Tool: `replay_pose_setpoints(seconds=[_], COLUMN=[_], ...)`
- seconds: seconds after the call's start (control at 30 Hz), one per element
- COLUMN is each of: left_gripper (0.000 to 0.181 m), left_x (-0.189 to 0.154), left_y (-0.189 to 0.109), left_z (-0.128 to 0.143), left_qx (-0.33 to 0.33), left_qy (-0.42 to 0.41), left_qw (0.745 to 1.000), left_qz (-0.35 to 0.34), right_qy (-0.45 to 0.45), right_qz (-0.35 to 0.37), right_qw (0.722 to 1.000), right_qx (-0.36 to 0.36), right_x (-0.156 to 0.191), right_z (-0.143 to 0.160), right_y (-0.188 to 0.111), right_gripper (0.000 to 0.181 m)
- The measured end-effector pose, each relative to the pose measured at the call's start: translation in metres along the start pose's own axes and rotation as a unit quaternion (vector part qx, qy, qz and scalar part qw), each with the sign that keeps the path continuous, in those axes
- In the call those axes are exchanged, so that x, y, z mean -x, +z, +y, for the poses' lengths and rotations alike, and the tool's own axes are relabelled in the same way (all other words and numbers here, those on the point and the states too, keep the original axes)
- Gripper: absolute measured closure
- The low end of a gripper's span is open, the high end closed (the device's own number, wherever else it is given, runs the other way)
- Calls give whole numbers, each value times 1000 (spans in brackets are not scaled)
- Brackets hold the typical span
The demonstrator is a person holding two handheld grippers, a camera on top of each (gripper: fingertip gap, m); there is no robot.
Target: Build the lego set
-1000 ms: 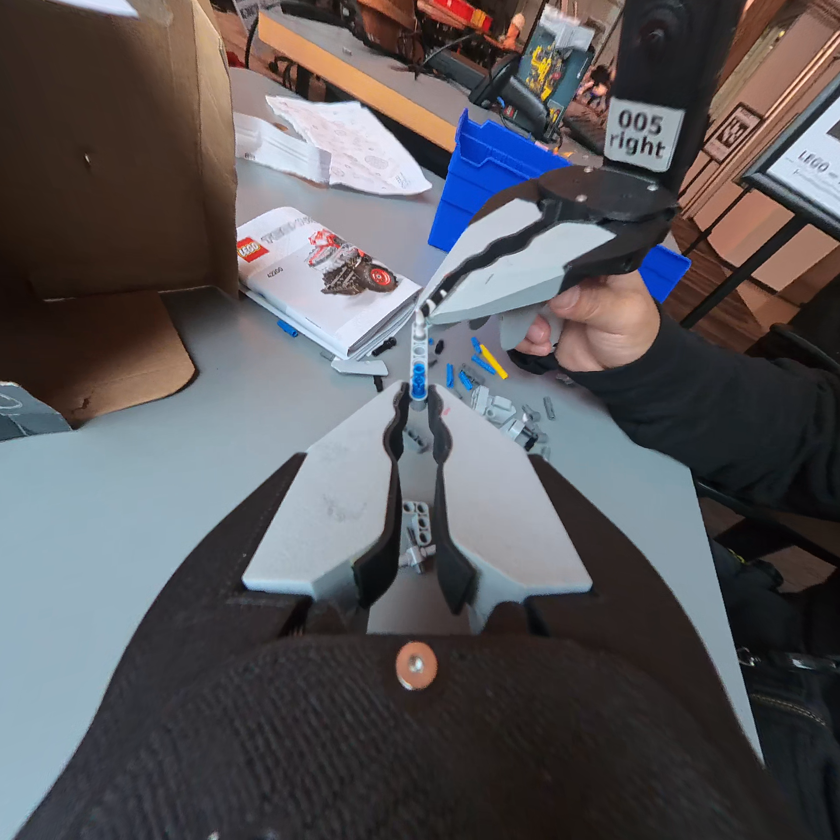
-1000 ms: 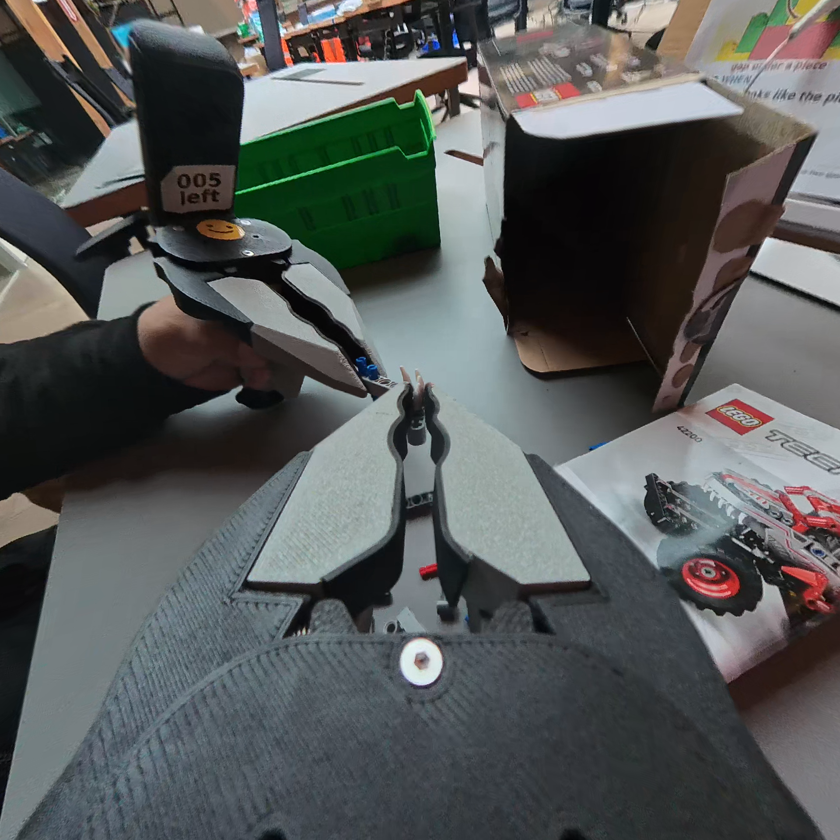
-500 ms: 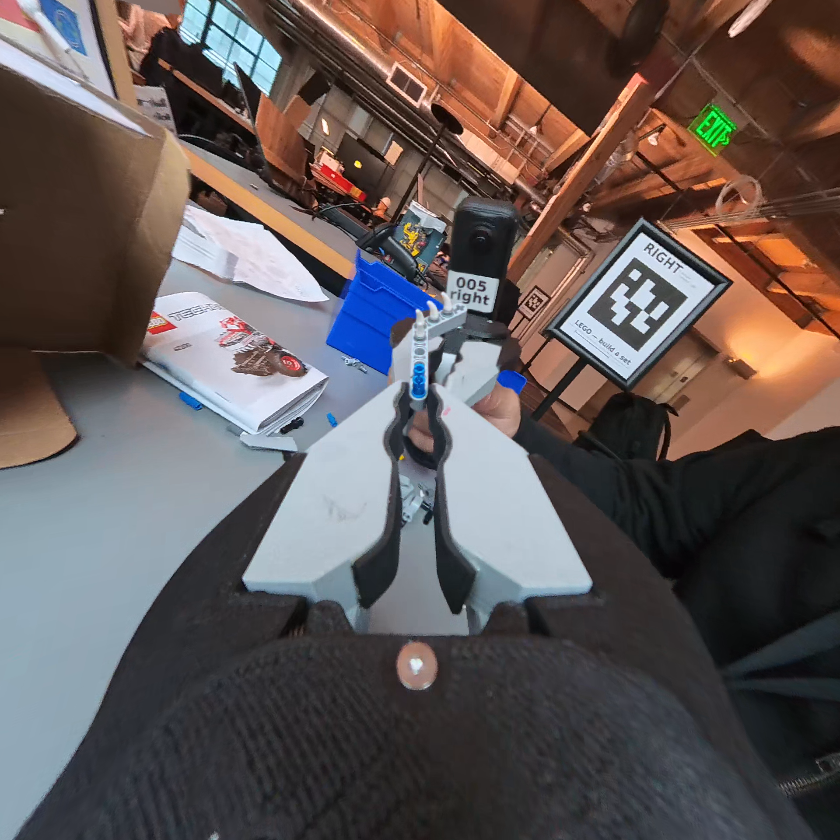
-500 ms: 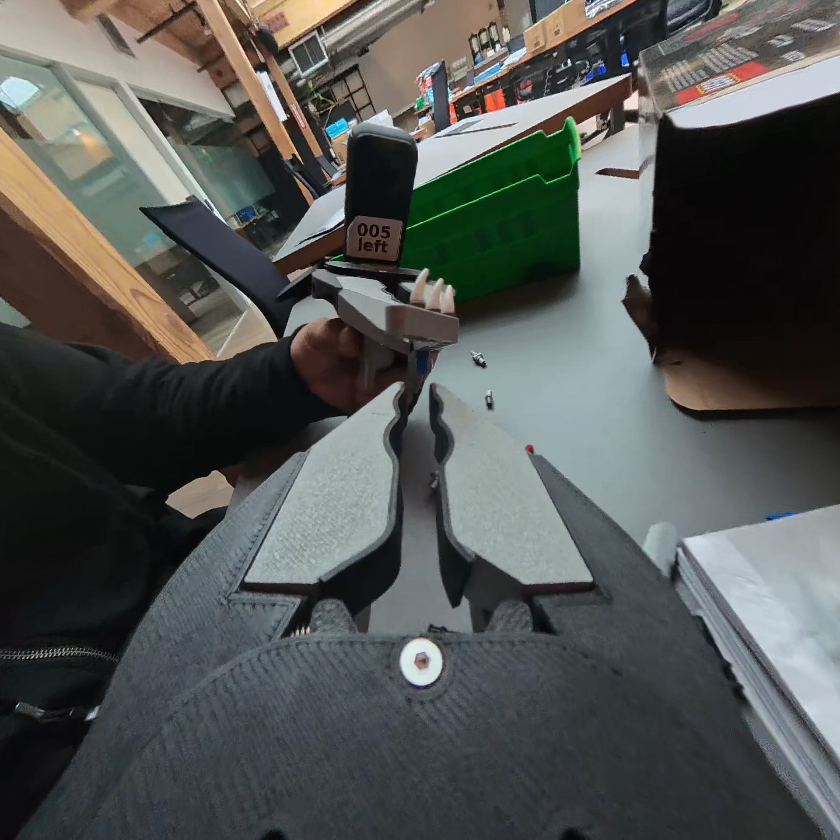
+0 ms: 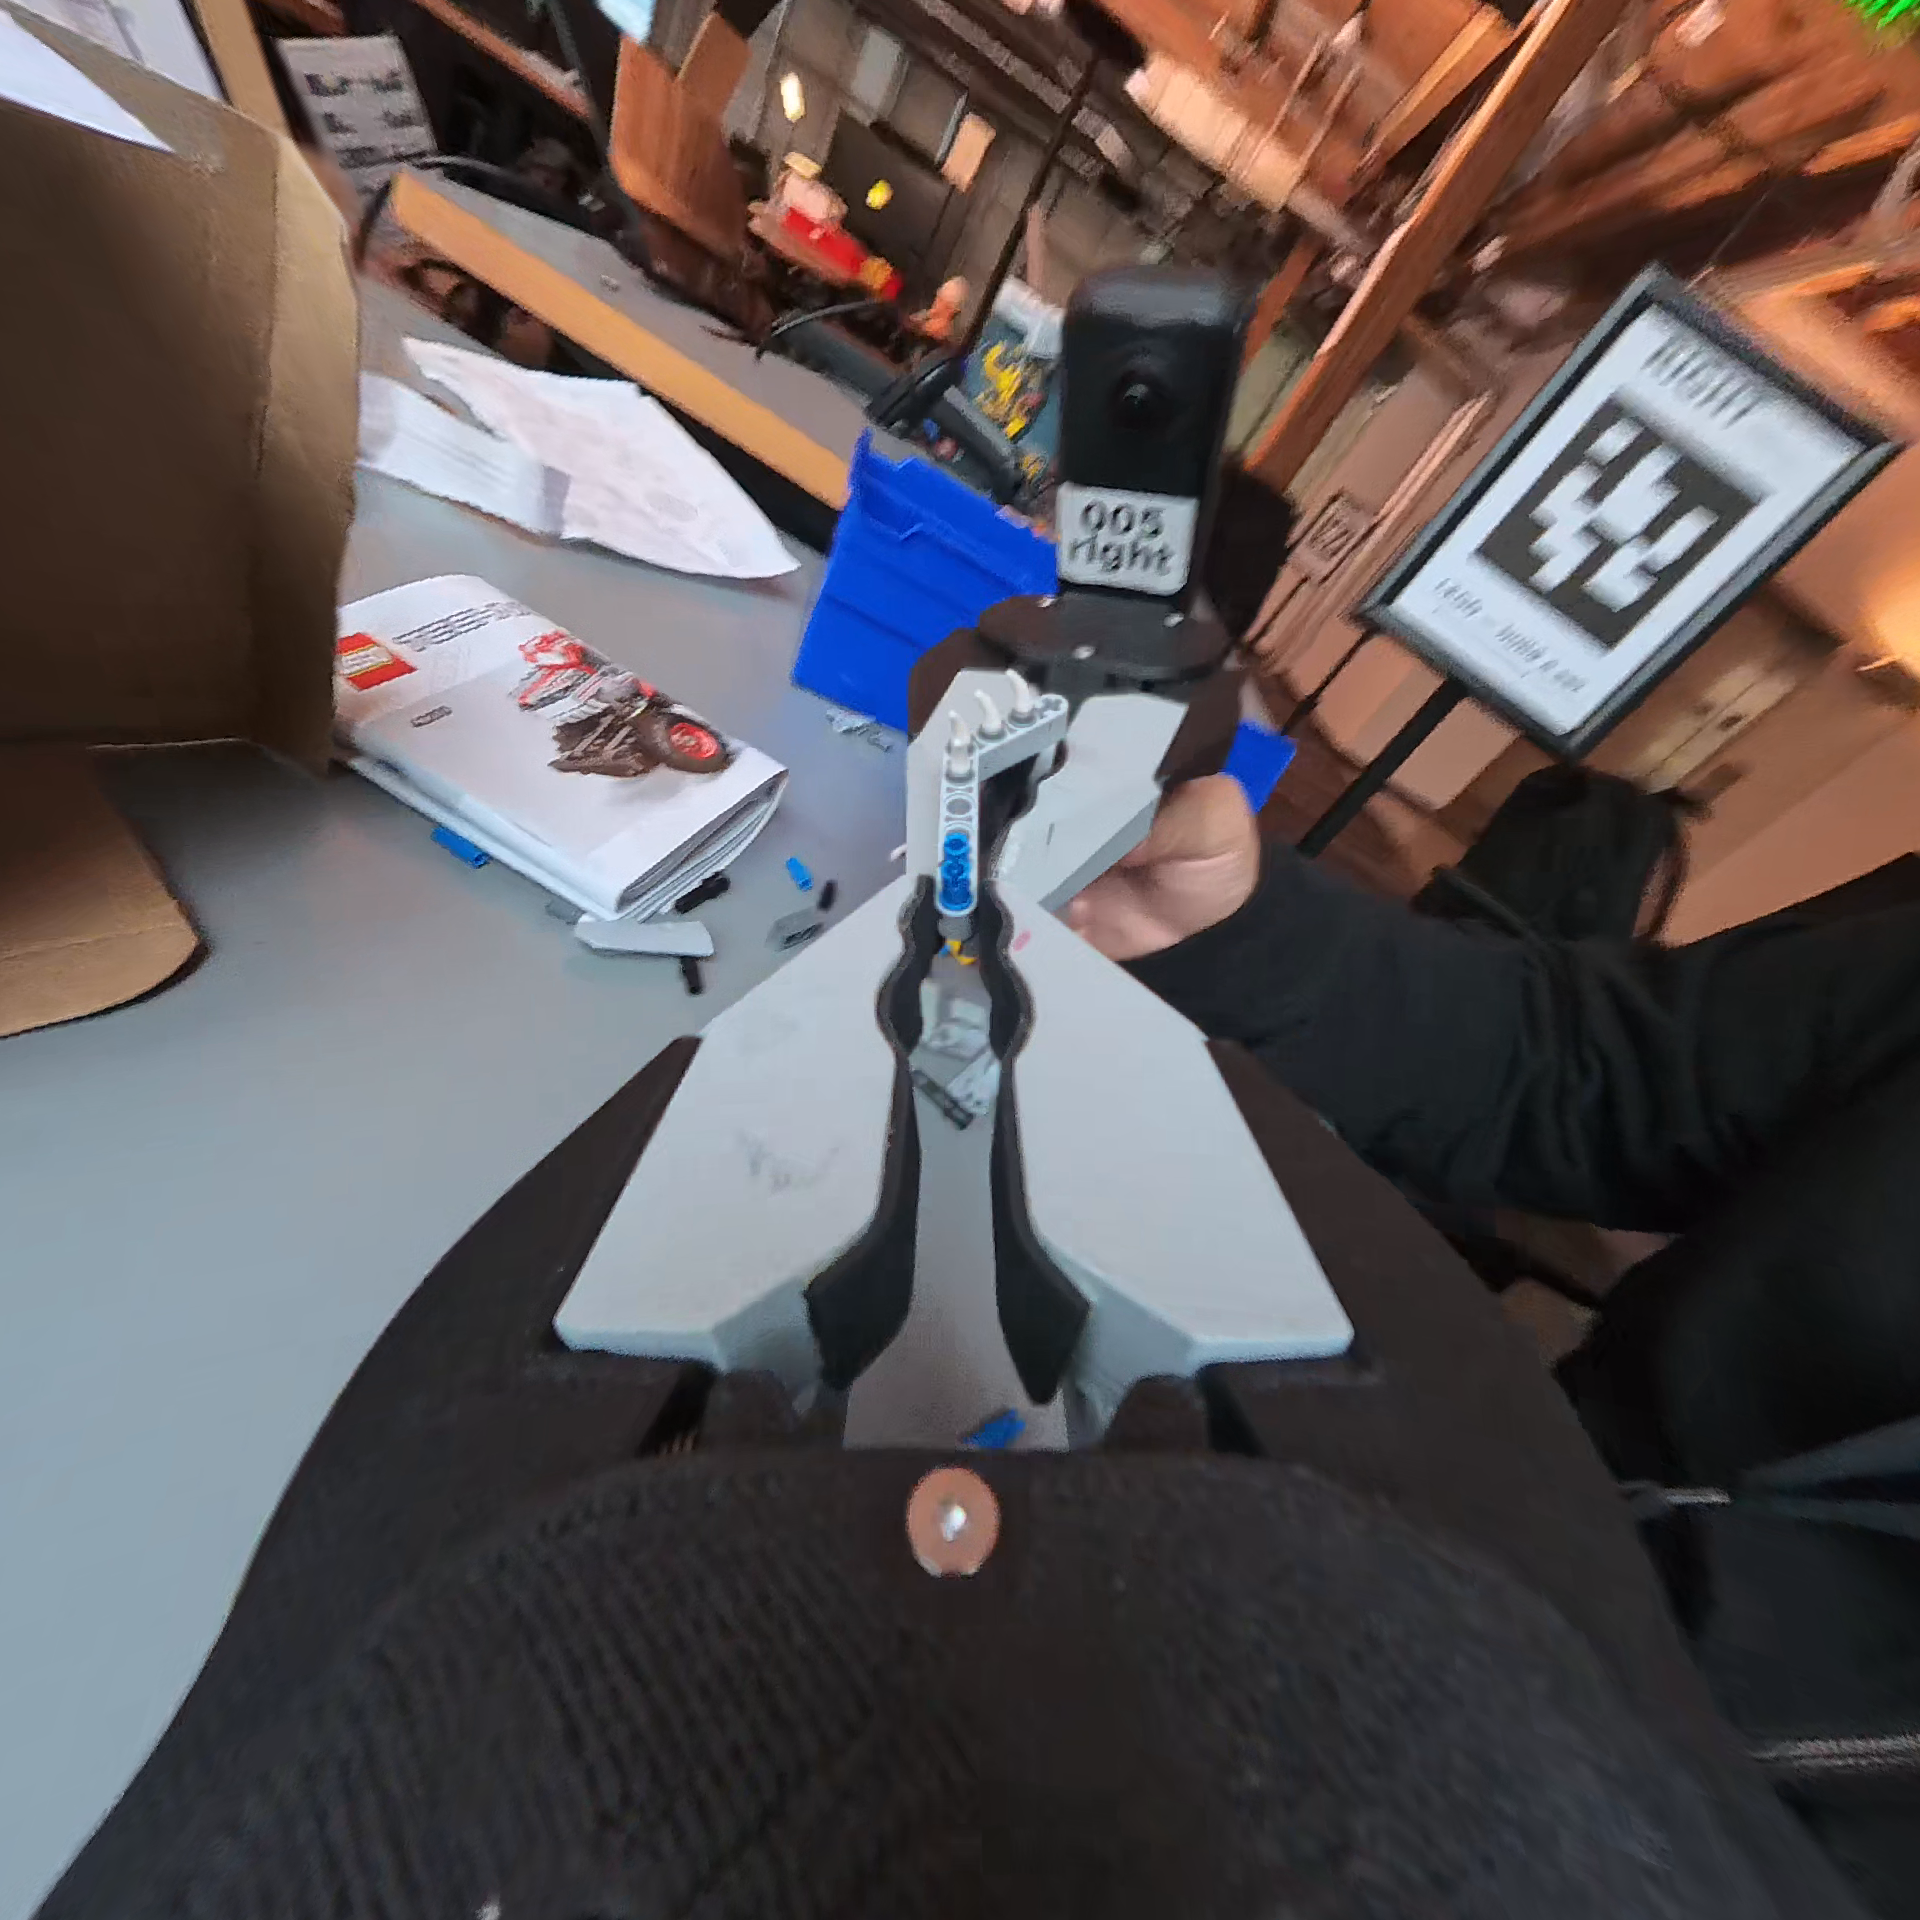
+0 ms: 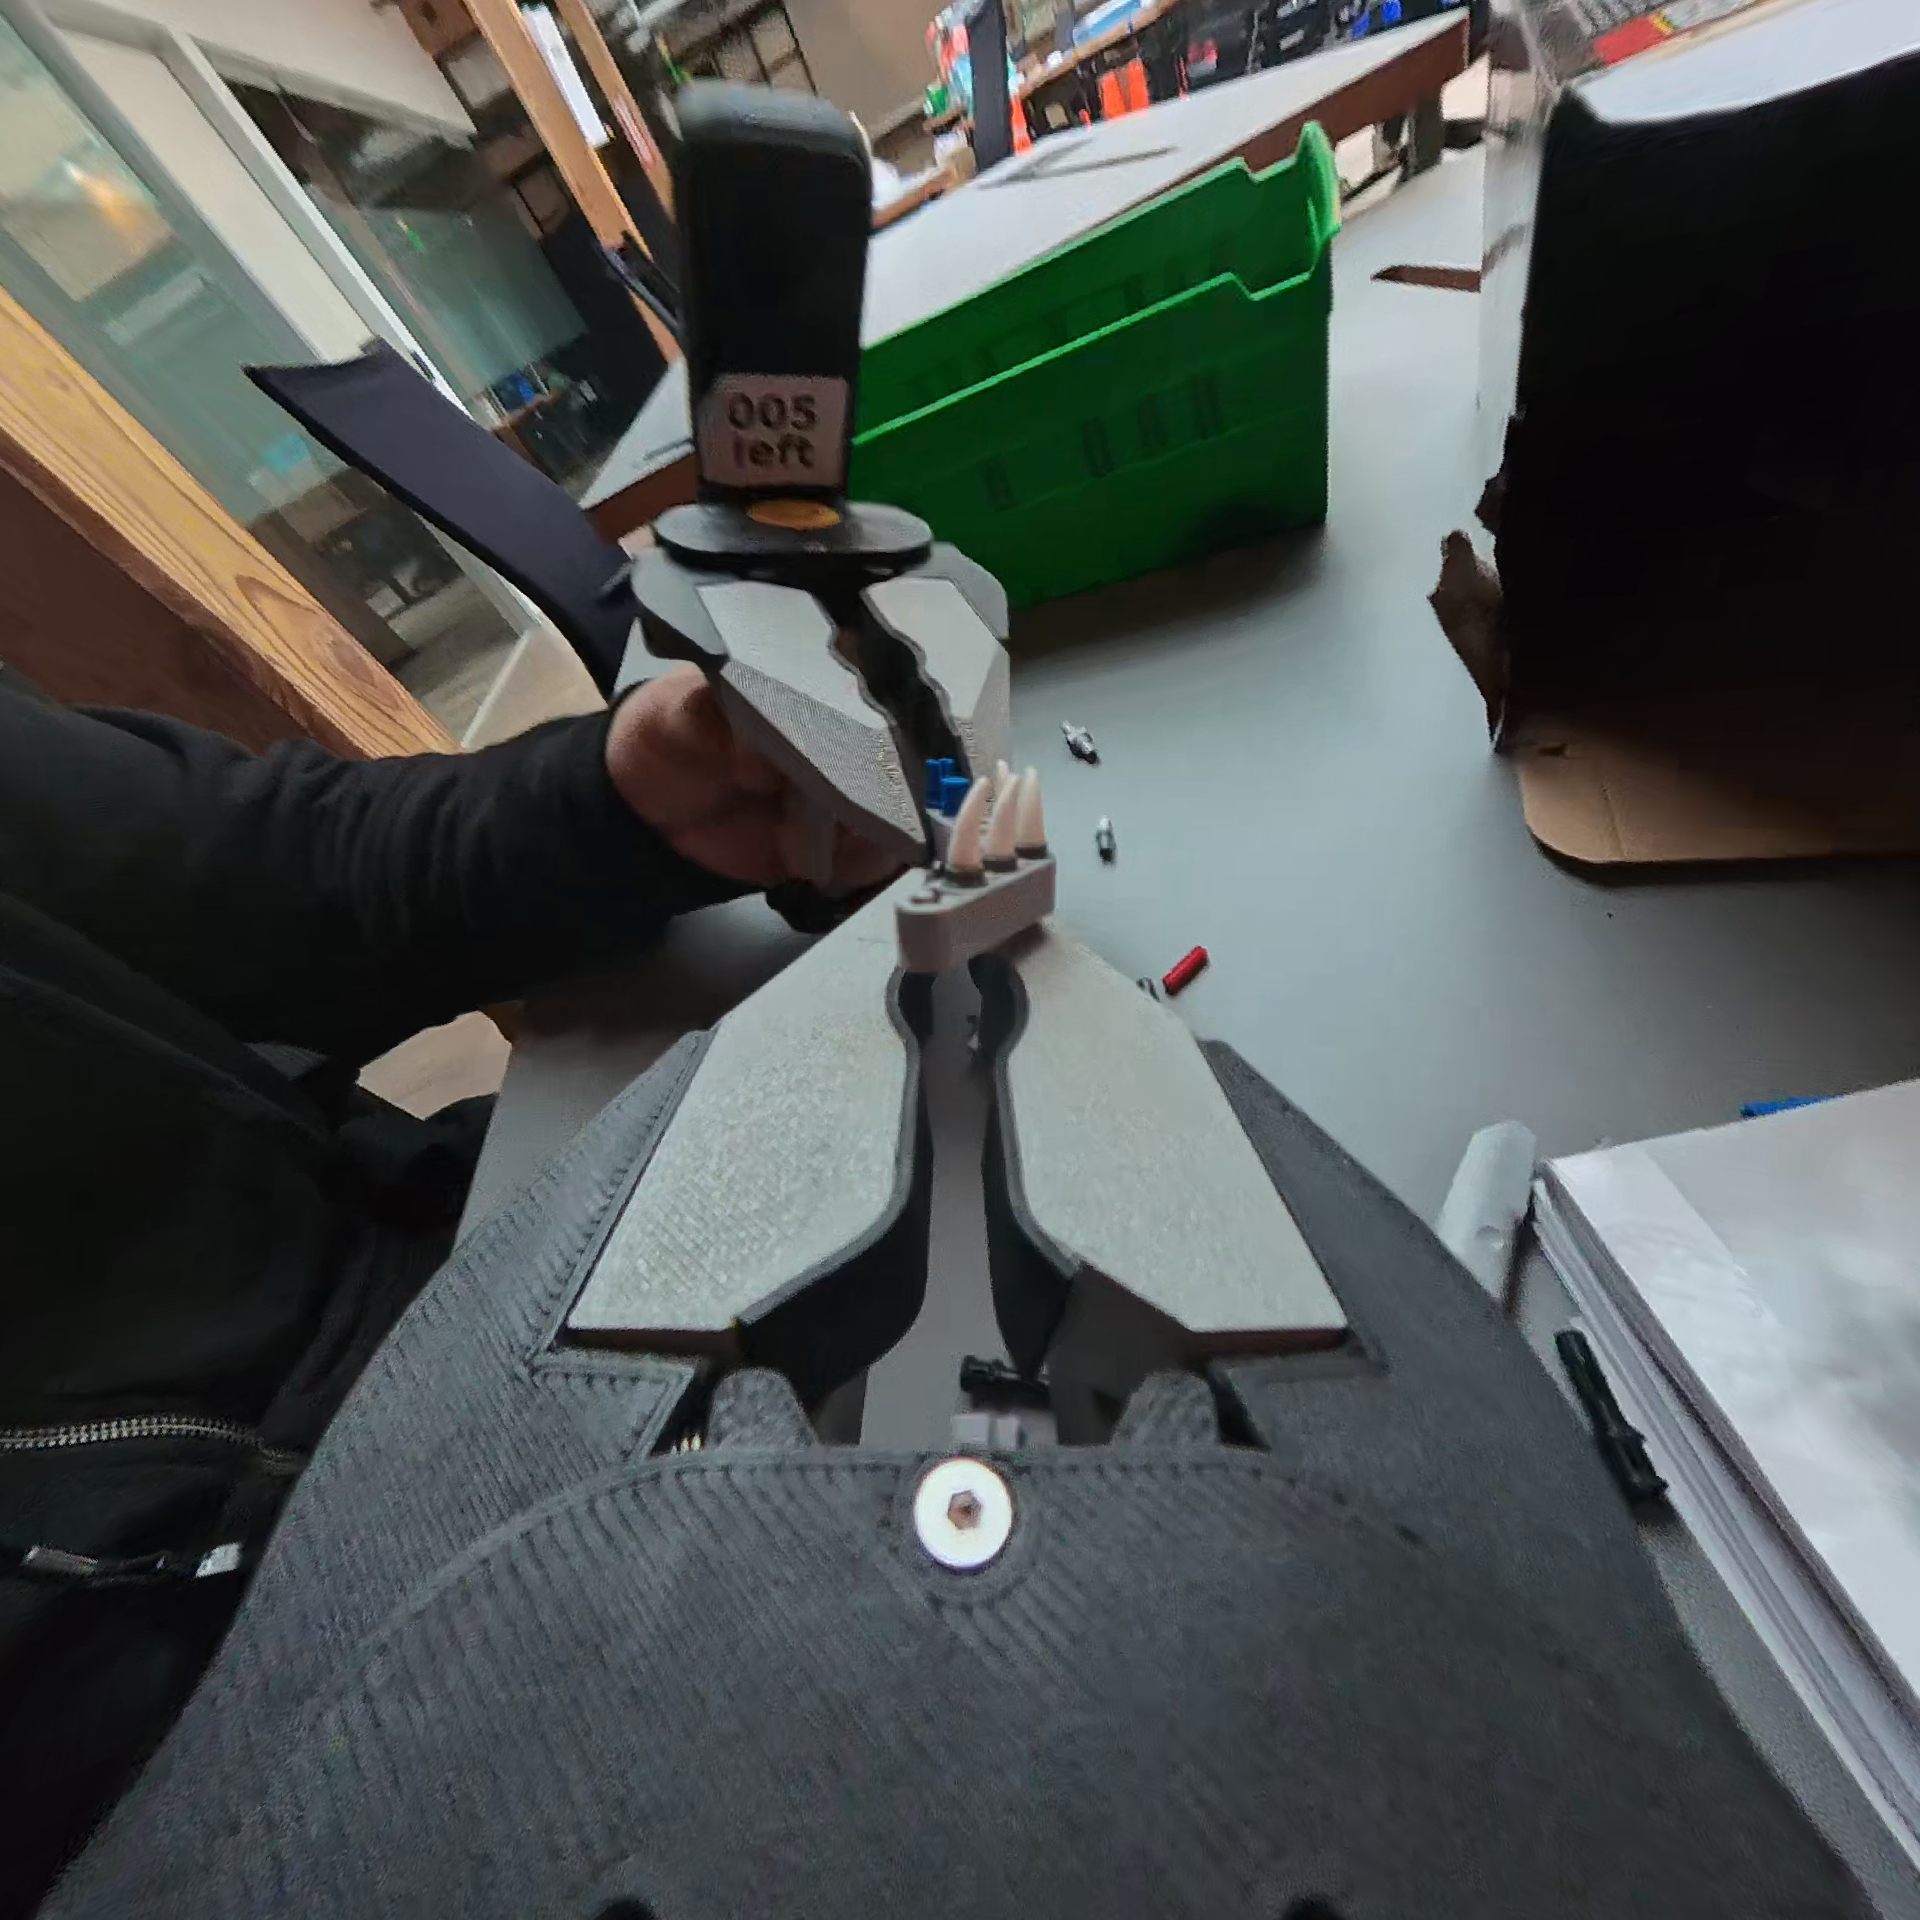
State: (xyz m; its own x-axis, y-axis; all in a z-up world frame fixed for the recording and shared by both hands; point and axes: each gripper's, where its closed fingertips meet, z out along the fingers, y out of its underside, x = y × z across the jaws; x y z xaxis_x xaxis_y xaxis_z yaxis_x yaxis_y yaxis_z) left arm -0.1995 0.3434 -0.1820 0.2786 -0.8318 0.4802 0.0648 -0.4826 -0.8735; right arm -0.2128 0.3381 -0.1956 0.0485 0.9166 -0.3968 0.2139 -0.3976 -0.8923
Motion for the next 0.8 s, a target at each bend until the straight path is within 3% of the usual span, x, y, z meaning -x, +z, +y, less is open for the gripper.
replay_pose_setpoints(seconds=[0.17,0.4,0.8], left_gripper=[176,176,176], left_x=[5,6,-1], left_y=[6,8,9], left_z=[7,8,3], left_qx=[33,37,18], left_qy=[95,145,142], left_qw=[992,982,985], left_qz=[-77,-115,-94], right_qy=[-18,-13,-34], right_qz=[46,65,58], right_qw=[997,996,995], right_qx=[53,66,70], right_x=[-8,-9,-2], right_z=[10,12,10], right_y=[-4,-6,-10], right_gripper=[180,180,180])
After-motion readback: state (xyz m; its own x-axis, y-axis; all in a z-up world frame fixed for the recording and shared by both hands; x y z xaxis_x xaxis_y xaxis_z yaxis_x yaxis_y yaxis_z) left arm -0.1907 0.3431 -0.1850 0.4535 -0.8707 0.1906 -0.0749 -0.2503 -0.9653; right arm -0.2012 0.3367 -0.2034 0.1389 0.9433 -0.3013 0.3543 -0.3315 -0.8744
